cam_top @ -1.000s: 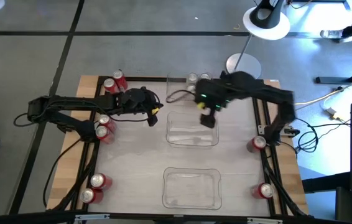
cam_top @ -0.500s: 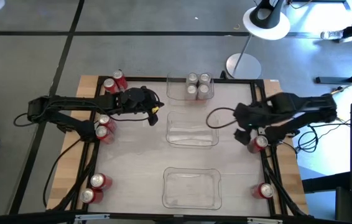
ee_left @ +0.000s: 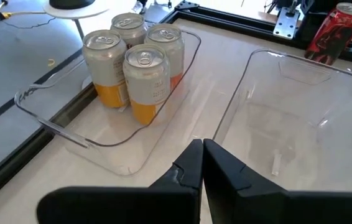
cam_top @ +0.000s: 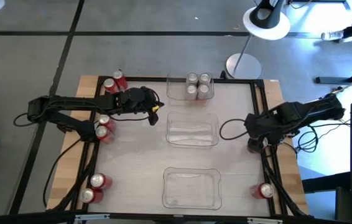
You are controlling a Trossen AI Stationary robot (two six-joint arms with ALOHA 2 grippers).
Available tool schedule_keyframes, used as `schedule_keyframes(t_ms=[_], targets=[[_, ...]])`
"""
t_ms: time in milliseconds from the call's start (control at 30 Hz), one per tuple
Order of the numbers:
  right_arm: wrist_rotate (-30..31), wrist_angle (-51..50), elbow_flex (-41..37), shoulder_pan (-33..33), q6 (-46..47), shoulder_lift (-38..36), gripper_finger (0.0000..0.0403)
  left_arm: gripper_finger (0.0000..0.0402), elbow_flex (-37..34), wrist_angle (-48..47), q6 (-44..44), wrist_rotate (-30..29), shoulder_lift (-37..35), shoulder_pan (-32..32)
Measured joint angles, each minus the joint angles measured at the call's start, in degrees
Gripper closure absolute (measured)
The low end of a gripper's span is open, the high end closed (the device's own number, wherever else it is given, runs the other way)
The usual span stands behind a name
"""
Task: Sort soda cans
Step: Put the middle right red black soda can into the middle transparent bin
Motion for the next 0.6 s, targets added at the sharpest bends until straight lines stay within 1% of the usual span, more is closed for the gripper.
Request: schedule_keyframes(t_ms=[67,200,400,600], targets=[[-0.58,0.06,-2.84,0.20,0.03,-1.05,0.0010,0.0398,0.00,-0.02,-0.10,0.00,0.00,0.00],[-6.03,0.01,-8.30,0.05,0.17,-3.83,0.0010,0.0398,0.00,-0.01,-0.72,0.00,0.00,0.00],[-10.45,-0.02,-14.26,0.05,-0.75,-7.01,0.0010,0.0398,0.00,-0.39,-2.19,0.00,0.00,-0.08],[-11.38,0.34,-17.89,0.05,-3.08,-7.40,0.0010,0.0398,0.00,-0.46,-2.71,0.02,0.00,-0.33]])
